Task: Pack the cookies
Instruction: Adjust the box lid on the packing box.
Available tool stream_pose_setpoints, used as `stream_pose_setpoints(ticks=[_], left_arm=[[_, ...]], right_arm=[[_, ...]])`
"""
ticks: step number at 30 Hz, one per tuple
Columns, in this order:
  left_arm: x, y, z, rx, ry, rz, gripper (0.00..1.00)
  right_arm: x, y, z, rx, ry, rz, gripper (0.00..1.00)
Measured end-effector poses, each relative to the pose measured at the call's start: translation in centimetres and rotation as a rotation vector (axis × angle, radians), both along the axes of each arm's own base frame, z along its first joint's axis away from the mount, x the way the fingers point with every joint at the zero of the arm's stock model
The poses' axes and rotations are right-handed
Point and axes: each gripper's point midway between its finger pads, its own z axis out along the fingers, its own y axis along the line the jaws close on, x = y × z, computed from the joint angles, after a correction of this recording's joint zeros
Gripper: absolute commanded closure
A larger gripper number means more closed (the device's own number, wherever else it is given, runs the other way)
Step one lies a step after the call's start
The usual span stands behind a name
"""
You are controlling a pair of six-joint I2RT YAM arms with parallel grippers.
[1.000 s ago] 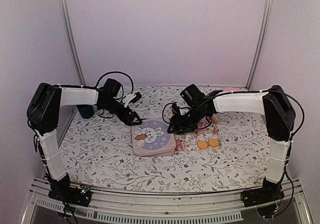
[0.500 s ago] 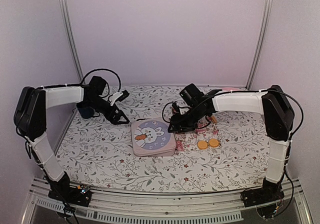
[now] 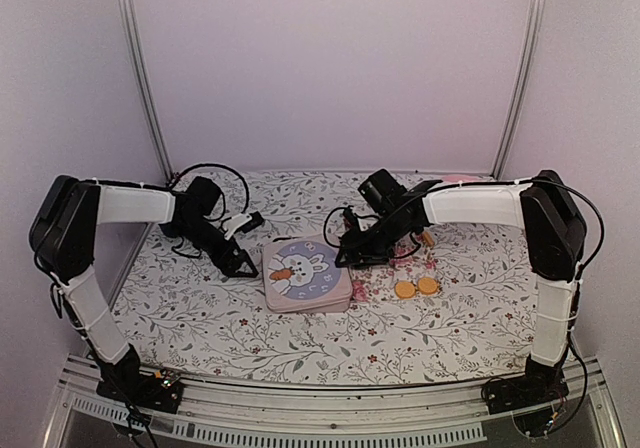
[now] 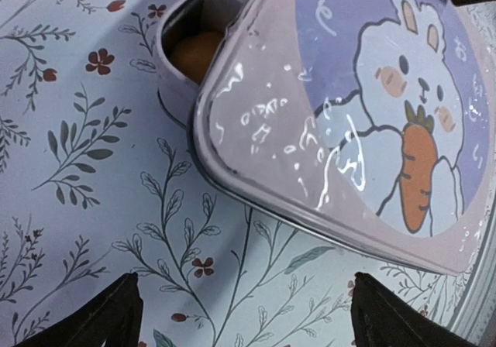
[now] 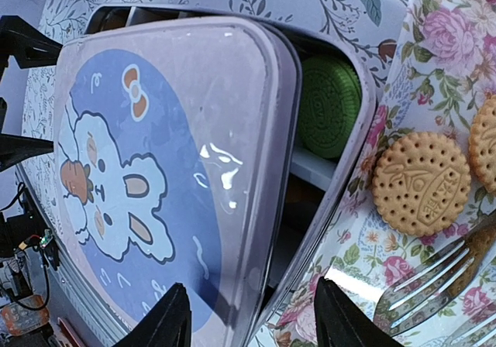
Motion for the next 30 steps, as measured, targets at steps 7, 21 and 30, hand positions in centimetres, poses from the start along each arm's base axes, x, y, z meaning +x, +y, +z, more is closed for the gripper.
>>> stream_pose_setpoints(ticks=[7, 21, 30], left_arm=[[0.6, -0.9, -2.5, 0.043, 0.035, 0.027, 0.08], [5.9, -2.7, 0.8, 0.021, -0.073, 0.07, 0.09], [6.2, -2.2, 0.8, 0.029, -0.049, 0.088, 0.06]], right_arm=[[-0.1, 0.0, 0.0, 0.003, 0.005, -0.001, 0.46], [0.0, 0.1, 0.0, 0.009, 0.009, -0.007, 0.47], [0.0, 0.1, -0.9, -0.004, 0.021, -0.007, 0.47]])
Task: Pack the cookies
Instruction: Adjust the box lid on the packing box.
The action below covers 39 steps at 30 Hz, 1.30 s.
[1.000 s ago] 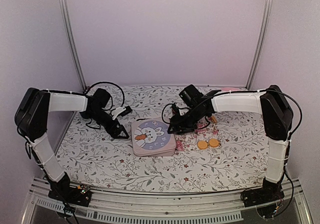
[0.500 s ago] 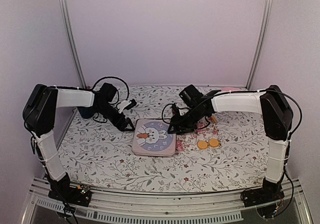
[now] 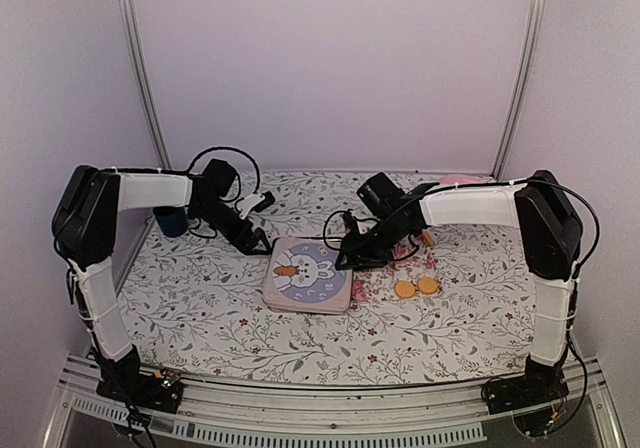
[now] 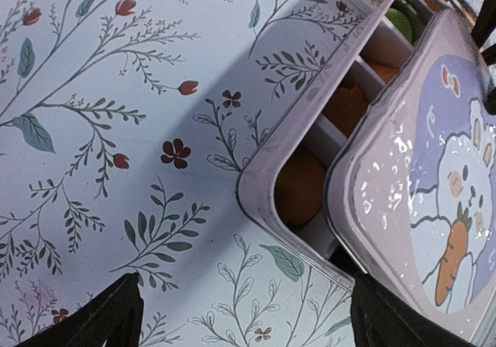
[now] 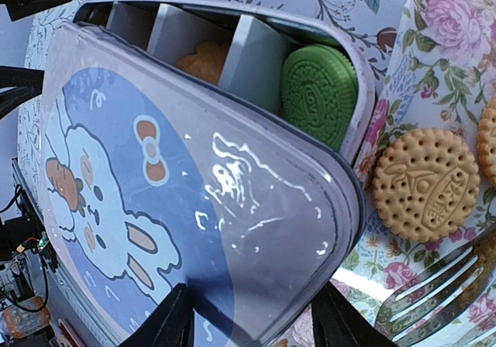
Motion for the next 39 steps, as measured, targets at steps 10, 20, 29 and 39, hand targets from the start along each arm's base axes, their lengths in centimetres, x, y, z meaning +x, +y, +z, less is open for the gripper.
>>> stream_pose_setpoints(ticks=[10, 20, 29, 39], left_arm=[[-0.5, 0.8, 1.9, -0.075, 0.029, 0.008, 0.01], [-4.4, -3.5, 2.9, -0.155, 0.072, -0.137, 0.05], [-3.3, -2.8, 0.1, -0.067, 0.065, -0.096, 0.08], [-1.6, -3.4, -0.2, -0.063, 0.043, -0.085, 0.1]], right_arm=[[0.2, -0.1, -0.2, -0.001, 0.0, -0.004, 0.48], [0.6, -0.1, -0.2, 0.004, -0.004, -0.01, 0.49], [1.2, 0.2, -0.2, 0.011, -0.01, -0.013, 0.52], [2.0, 0.4, -0.1, 0.013, -0.018, -0.021, 0.53]])
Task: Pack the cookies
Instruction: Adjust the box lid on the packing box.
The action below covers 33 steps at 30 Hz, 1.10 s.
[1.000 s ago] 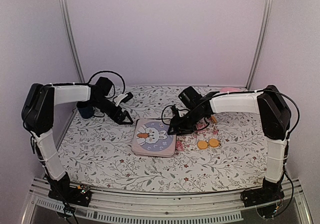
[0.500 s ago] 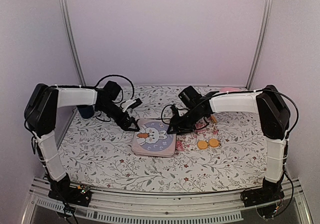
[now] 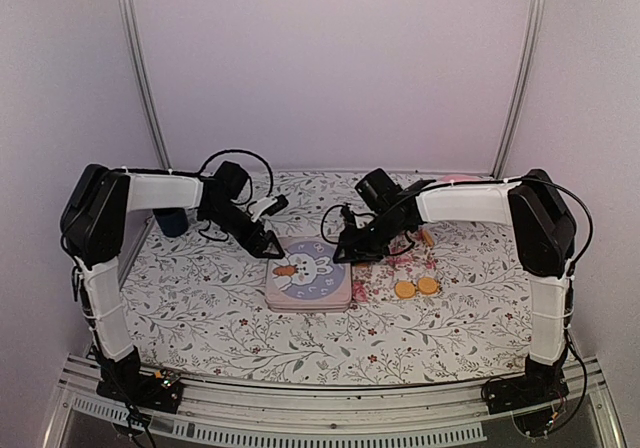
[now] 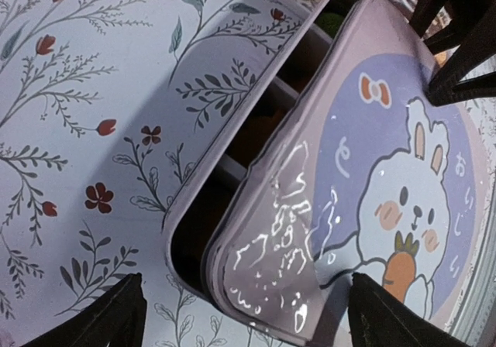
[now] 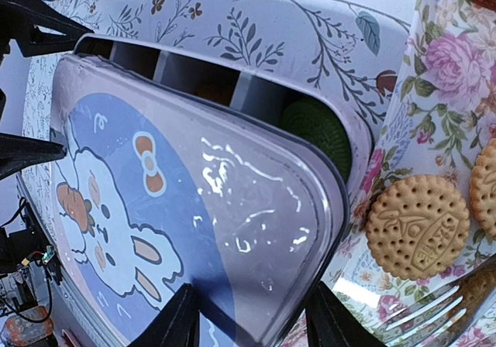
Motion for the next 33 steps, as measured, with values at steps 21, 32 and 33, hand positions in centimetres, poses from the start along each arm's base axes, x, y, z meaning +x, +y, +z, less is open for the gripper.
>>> stream_pose_setpoints(ticks=[21, 32, 33], left_arm=[[3.1, -1.0, 0.4, -0.009, -0.062, 0.007, 0.12], [4.8, -1.1, 0.5, -0.011, -0.087, 0.017, 0.12], [4.9, -1.2, 0.5, -0.011, -0.088, 0.017, 0.12]], right_arm=[[2.2, -0.2, 0.2, -0.002, -0.022, -0.012, 0.53], [4.2, -0.2, 0.2, 0.01, -0.039, -0.026, 0.53], [4.4, -0.2, 0.2, 0.011, -0.04, -0.027, 0.53]])
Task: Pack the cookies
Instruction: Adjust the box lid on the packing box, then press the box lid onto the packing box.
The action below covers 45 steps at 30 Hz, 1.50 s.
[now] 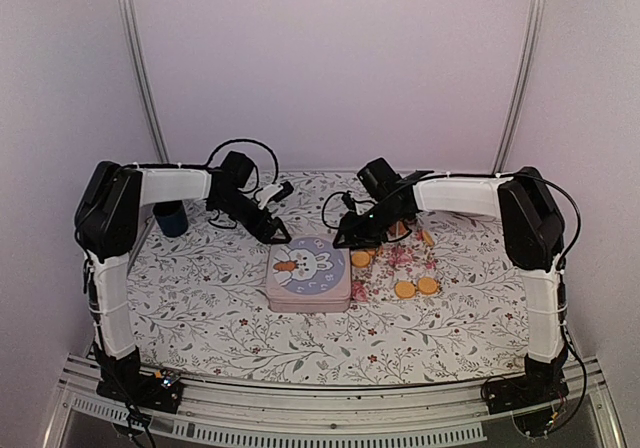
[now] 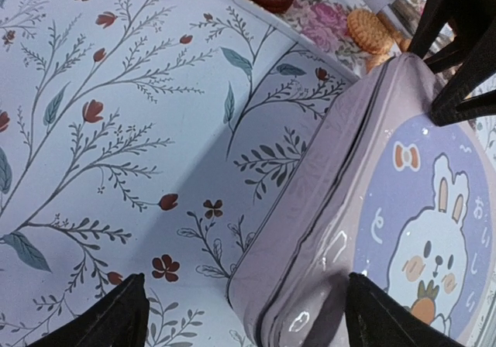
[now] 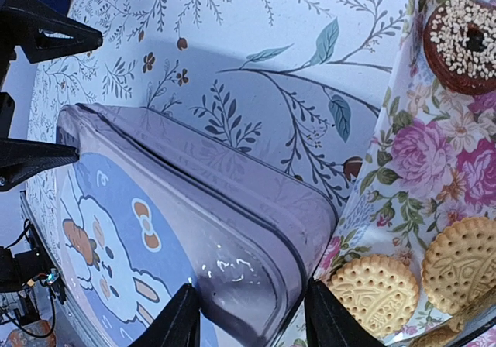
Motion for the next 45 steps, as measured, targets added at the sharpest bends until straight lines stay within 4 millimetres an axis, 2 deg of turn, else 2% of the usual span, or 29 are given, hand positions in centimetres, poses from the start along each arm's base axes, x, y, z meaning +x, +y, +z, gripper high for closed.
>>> stream_pose_setpoints(ticks=[5, 10, 13, 17, 24, 29, 36, 41, 45], left_arm=[[0.0, -0.1, -0.1, -0.004, 0.004, -0.003, 0.12], [0.1, -0.1, -0.3, -0.04, 0.036, -0.023, 0.01], [-0.3, -0.1, -0.3, -0.098, 0.083, -0.062, 0.01], [-1.7, 0.9, -0.4, -0.139, 0.144, -0.12, 0.01], [-2.2, 0.8, -0.2, -0.154, 0.136, -0.175, 0.01], [-1.7, 0.3, -1.2, -0.162, 0.149, -0.184, 0.15], [-0.9, -0.8, -0.7, -0.214, 0.151, -0.199, 0.43], [-1.0, -1.4, -0.6, -0.251, 0.175, -0.207, 0.51], [-1.0, -1.6, -0.5, -0.263, 0.186, -0.204, 0.58]], right_arm=[[0.2, 0.0, 0.0, 0.001, -0.006, 0.004, 0.54], [0.3, 0.0, 0.0, 0.006, -0.004, 0.008, 0.57], [0.3, -0.1, -0.1, 0.014, 0.004, 0.009, 0.57], [0.4, -0.1, -0.1, 0.024, 0.012, 0.011, 0.57], [0.5, -0.1, -0.2, 0.04, 0.021, 0.012, 0.6], [0.5, 0.0, -0.1, 0.055, 0.035, 0.012, 0.64], [0.8, -0.1, 0.0, 0.081, 0.043, 0.016, 0.66], [1.0, -0.3, 0.1, 0.093, 0.045, 0.013, 0.65], [1.1, -0.3, 0.1, 0.097, 0.044, 0.013, 0.59]])
